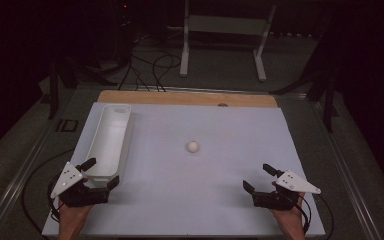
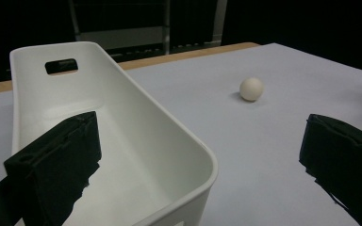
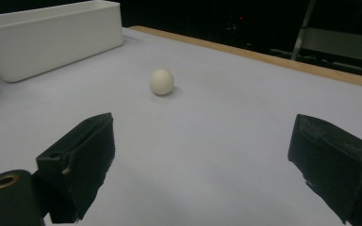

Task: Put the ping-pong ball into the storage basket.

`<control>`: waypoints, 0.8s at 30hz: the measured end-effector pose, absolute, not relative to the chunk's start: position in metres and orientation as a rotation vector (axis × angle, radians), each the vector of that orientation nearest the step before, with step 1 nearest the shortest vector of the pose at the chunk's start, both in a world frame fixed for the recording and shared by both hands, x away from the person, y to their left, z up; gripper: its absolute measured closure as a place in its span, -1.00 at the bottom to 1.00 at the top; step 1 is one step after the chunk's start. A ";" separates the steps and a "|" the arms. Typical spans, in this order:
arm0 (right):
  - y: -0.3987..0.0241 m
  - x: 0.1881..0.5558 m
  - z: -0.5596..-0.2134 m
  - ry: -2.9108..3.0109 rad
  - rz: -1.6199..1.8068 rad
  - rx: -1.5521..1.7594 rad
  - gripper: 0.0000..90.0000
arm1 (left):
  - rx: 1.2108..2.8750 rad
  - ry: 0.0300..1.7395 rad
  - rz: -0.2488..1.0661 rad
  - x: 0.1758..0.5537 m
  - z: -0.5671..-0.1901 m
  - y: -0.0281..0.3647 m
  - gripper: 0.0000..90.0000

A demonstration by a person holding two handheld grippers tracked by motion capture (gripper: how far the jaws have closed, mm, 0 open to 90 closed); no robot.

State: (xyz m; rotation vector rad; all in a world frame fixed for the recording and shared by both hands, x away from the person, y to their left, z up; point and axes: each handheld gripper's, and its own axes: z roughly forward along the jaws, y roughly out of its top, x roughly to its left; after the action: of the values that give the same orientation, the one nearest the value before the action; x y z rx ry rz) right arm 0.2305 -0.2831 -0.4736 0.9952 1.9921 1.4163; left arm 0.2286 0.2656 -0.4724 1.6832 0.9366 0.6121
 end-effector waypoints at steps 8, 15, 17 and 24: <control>-0.284 0.232 -0.473 2.005 1.399 1.012 -0.84 | 1.702 0.935 0.613 0.229 -0.474 0.264 -1.00; -0.282 0.233 -0.471 2.012 1.403 1.019 -0.84 | 1.708 0.934 0.618 0.229 -0.475 0.262 -1.00; -0.282 0.234 -0.470 2.012 1.408 1.019 -0.84 | 1.705 0.935 0.619 0.228 -0.475 0.262 -1.00; -0.279 0.238 -0.466 2.028 1.417 1.036 -0.84 | 1.692 0.939 0.614 0.227 -0.477 0.261 -1.00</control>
State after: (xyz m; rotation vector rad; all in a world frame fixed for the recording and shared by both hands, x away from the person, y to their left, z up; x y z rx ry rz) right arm 0.2376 -0.2793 -0.4656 1.0357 2.0282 1.4167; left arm 0.2274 0.2614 -0.4771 1.6921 0.9387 0.6140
